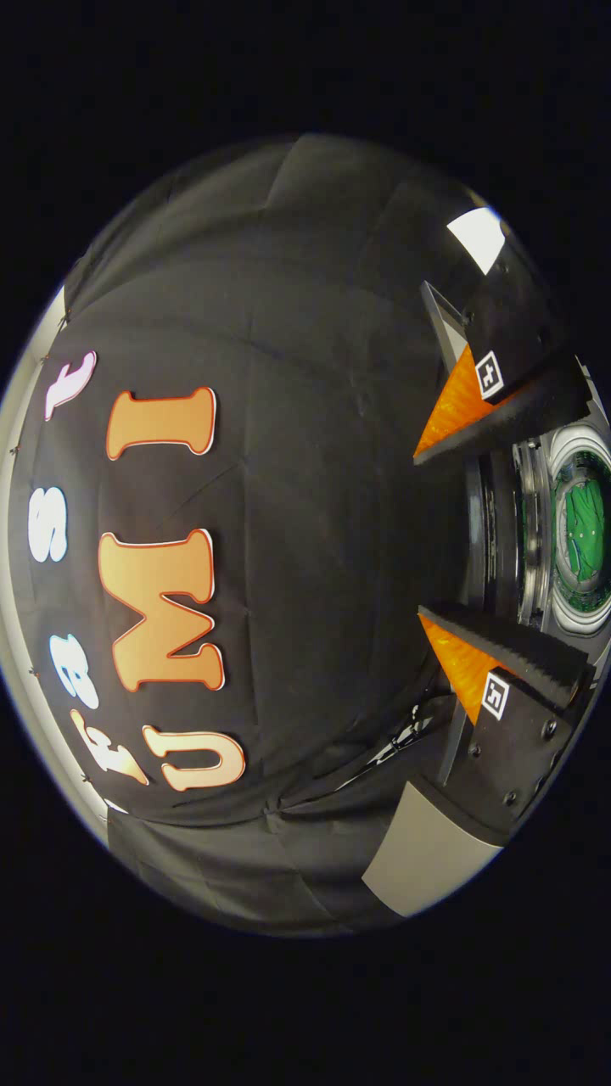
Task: Put the clothes into the washing machine and then close the washing machine lid.
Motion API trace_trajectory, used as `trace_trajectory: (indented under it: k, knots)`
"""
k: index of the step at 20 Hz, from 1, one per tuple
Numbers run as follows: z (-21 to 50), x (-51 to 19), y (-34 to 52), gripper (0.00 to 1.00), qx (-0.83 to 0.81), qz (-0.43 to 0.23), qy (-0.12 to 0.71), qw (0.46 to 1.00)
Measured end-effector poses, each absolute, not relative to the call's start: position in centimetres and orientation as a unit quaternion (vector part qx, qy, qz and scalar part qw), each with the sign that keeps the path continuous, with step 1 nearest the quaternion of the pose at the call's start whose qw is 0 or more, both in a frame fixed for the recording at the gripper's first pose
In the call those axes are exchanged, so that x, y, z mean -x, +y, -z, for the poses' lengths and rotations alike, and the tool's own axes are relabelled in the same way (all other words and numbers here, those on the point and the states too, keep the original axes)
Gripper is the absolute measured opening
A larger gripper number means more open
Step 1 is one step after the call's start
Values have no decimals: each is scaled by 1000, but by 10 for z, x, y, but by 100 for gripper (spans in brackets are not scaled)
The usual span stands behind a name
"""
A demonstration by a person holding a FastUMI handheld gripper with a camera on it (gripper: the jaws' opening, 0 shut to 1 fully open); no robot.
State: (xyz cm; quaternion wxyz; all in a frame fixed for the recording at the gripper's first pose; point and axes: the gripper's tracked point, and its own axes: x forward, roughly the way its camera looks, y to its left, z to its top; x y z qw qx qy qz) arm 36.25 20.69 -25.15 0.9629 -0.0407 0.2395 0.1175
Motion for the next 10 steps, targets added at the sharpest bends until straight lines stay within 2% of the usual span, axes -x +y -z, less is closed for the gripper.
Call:
trace_trajectory:
  k: [10]
  knots:
    - [244,-263,179,100,27,-112,270,956]
